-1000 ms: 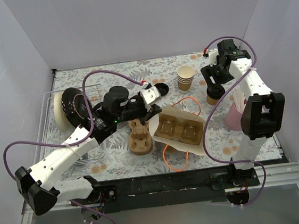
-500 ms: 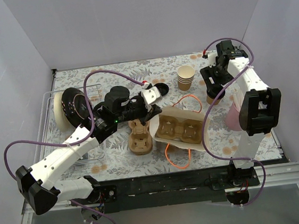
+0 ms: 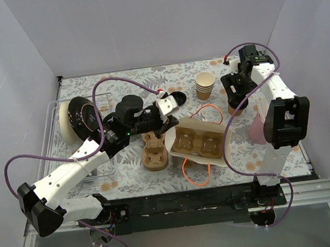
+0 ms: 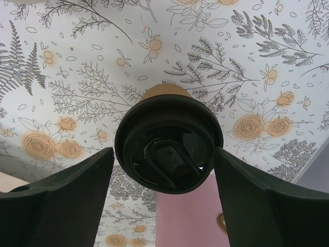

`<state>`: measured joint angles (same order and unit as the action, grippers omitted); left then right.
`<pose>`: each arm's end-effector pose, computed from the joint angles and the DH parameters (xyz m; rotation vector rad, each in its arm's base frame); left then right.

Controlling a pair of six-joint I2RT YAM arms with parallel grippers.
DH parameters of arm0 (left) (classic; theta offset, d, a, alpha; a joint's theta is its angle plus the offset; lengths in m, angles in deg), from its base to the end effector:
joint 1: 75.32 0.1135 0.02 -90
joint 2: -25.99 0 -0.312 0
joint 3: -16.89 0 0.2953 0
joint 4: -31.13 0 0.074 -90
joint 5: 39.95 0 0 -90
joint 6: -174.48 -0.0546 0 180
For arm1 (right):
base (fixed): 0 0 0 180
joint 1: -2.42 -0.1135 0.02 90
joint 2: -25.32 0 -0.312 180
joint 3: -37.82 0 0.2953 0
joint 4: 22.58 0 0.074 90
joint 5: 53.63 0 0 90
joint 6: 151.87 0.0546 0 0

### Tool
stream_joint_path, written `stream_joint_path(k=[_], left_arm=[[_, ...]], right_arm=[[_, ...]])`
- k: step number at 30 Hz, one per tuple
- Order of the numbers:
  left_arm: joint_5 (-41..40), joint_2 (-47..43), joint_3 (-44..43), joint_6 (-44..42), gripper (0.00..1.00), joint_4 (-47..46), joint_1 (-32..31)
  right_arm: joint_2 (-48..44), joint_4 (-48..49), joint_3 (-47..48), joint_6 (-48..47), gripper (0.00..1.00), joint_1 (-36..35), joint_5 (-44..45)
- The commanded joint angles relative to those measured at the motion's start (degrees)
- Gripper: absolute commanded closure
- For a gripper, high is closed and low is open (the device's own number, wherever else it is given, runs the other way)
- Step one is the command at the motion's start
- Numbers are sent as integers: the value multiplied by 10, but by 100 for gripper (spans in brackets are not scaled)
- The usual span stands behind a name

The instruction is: Pack the takeout coffee

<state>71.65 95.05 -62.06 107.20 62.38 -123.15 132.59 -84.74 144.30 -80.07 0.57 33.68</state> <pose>0.1970 -0.2474 0.4102 0.7195 1.9796 -1.1487 0.4660 0.0176 0.2929 -0.4792 2.6243 -0.0292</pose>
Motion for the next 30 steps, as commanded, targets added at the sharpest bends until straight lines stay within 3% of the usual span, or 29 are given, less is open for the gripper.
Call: stream_joint_path(k=[1, 25, 30], left_arm=[[-6, -9, -15, -3, 100, 1, -4], [-10, -6, -17, -12, 100, 6, -6], [-11, -3, -18, -11, 100, 6, -6]], right_arm=[[9, 9, -4, 2, 15, 4, 0], [22, -3, 2, 18, 15, 3, 16], [26, -2, 4, 18, 9, 3, 11]])
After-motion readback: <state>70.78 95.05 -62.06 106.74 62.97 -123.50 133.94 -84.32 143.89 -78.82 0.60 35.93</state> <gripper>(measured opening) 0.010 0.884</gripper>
